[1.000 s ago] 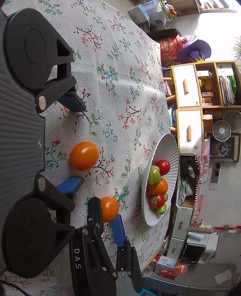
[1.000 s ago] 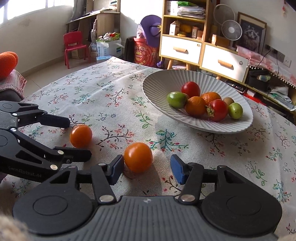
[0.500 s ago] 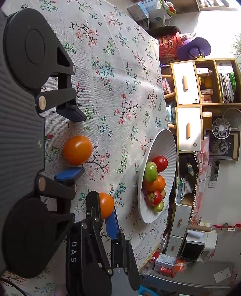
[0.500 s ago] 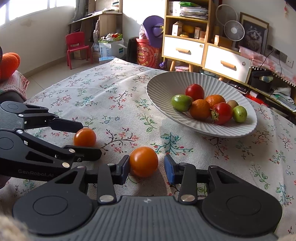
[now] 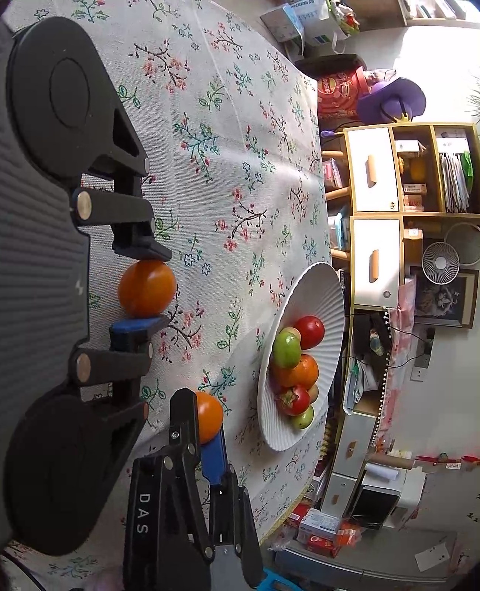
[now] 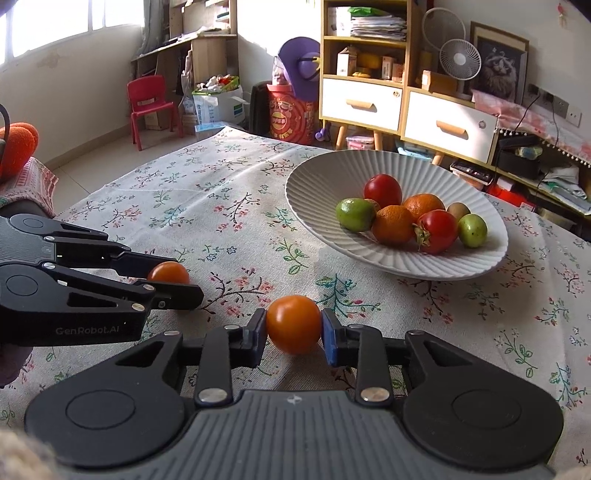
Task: Organize fruits
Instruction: 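Carry both held orange tomatoes over the white plate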
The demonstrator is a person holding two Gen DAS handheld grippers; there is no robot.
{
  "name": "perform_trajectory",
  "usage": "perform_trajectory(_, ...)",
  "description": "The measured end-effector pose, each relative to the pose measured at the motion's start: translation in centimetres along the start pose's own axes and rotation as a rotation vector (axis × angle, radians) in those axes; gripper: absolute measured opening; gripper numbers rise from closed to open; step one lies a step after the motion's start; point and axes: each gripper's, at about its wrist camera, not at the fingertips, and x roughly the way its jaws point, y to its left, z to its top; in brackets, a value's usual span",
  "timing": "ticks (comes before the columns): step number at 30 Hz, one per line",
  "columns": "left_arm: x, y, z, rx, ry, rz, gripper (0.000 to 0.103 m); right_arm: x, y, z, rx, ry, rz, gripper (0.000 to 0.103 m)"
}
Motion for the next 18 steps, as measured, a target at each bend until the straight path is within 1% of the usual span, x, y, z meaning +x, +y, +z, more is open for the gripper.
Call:
perform_trajectory(7,-0.2,-0.2,1.6,-0.009,-0.007,0.001,0.024,-1.0,-0.6,1.3,0.039,-0.044,-0.005,0.028)
perform_trajectory(11,0.1,-0.6,3.1,0.005,-0.014,-0.002,0.024,-1.4,-1.5,2.6,0.048,-0.074,-0.022,0.028)
perform_trajectory(18,1.7,-0.2,6.1,-0.056,-0.028,-0.026,0.024,-0.3,-4.3,4.7,0.106,-0.113,-0.077,0.028)
